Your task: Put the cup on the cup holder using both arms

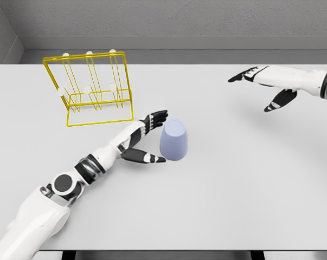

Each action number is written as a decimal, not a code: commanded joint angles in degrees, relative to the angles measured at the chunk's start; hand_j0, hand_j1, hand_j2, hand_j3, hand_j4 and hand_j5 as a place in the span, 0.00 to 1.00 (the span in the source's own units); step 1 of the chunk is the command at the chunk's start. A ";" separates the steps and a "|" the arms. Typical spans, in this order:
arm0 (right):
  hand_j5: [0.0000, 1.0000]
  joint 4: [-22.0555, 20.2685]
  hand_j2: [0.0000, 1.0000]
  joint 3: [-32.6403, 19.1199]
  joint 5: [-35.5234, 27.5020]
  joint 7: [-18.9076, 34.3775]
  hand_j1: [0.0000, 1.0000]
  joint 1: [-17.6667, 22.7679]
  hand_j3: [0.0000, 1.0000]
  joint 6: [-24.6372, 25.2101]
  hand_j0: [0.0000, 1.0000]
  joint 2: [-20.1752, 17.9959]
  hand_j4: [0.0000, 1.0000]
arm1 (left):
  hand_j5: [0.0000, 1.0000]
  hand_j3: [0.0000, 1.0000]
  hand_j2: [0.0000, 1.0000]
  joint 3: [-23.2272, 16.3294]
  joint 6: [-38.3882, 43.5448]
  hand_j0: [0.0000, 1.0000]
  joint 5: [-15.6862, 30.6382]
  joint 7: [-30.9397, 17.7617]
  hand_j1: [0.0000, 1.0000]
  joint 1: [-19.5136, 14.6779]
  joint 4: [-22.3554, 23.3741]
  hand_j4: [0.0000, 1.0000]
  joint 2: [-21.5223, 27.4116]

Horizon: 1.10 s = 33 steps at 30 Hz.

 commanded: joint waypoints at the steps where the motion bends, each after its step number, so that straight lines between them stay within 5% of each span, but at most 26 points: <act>1: 1.00 0.01 1.00 -0.26 -0.37 -0.02 1.00 0.00 1.00 0.15 1.00 -0.15 1.00 | 1.00 1.00 1.00 0.03 -0.01 1.00 -0.86 -0.12 1.00 0.00 -0.06 1.00 -0.66; 33: 1.00 0.18 1.00 -0.17 -0.37 0.06 1.00 0.09 1.00 0.15 1.00 -0.42 1.00 | 1.00 1.00 1.00 0.03 0.08 1.00 -1.57 -0.12 1.00 -2.02 3.90 1.00 -6.02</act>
